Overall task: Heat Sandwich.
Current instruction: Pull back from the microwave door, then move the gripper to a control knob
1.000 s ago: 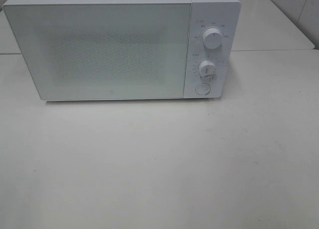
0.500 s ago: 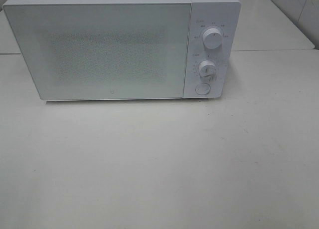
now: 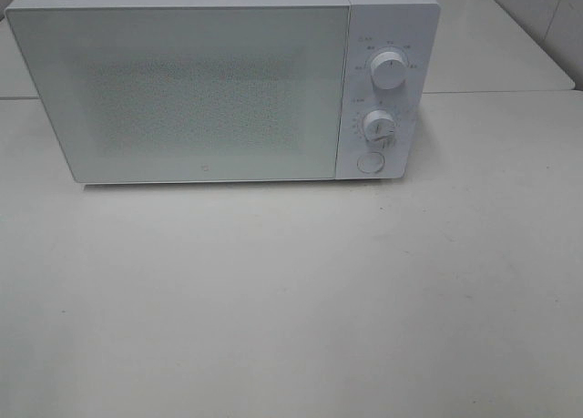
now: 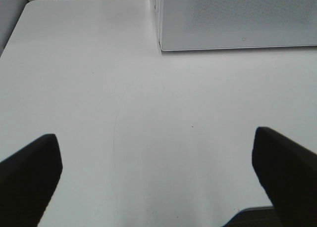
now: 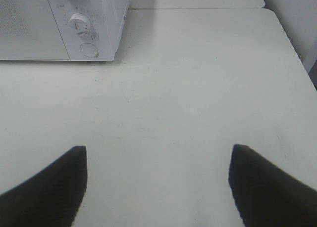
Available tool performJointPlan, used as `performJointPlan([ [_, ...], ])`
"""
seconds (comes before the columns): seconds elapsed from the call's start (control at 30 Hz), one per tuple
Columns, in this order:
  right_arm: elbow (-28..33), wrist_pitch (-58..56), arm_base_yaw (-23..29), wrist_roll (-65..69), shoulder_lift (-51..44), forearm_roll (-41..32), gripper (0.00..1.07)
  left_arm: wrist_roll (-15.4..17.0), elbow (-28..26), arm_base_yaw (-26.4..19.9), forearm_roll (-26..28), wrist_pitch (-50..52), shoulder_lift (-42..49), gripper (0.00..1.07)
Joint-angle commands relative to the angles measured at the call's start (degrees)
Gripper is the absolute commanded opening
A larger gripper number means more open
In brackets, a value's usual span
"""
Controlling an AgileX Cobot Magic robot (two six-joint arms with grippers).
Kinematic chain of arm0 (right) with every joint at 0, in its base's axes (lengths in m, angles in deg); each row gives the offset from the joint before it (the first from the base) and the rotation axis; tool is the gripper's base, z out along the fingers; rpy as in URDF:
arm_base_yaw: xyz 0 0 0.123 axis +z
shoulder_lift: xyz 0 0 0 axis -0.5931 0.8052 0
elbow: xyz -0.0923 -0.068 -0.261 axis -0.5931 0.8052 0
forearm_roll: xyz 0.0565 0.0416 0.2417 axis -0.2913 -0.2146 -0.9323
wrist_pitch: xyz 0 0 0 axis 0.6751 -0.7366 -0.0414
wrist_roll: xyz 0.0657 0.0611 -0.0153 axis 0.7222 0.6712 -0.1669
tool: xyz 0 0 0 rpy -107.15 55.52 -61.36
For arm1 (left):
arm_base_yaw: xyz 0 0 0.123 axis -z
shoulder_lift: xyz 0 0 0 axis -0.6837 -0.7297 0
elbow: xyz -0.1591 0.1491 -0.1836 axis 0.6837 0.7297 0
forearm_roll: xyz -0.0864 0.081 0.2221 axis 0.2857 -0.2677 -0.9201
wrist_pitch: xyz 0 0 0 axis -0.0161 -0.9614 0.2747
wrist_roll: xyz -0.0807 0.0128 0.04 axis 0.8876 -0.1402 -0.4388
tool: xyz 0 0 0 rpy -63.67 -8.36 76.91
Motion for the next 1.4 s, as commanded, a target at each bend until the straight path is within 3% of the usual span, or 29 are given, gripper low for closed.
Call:
performJointPlan([
  [0.03, -0.57, 0.74, -0.23, -0.17, -0.92, -1.15, 0.76, -0.11, 0.11, -0.11, 0.34, 0.80, 1.32, 1.00],
  [0.43, -3.09, 6.99, -0.23, 0.29, 2.52, -1.15, 0.76, -0.11, 0.11, -0.11, 0.34, 0.80, 1.32, 1.00],
  [1.03, -3.09, 27.67, -0.23, 0.00, 23.84, -1.15, 0.76, -0.11, 0.11, -0.11, 0.34, 0.80, 1.32, 1.00],
  [1.4, -3.09, 33.46, -0.23, 0.00, 34.55, -1.15, 0.76, -0.11, 0.11, -0.11, 0.34, 0.80, 1.32, 1.00],
])
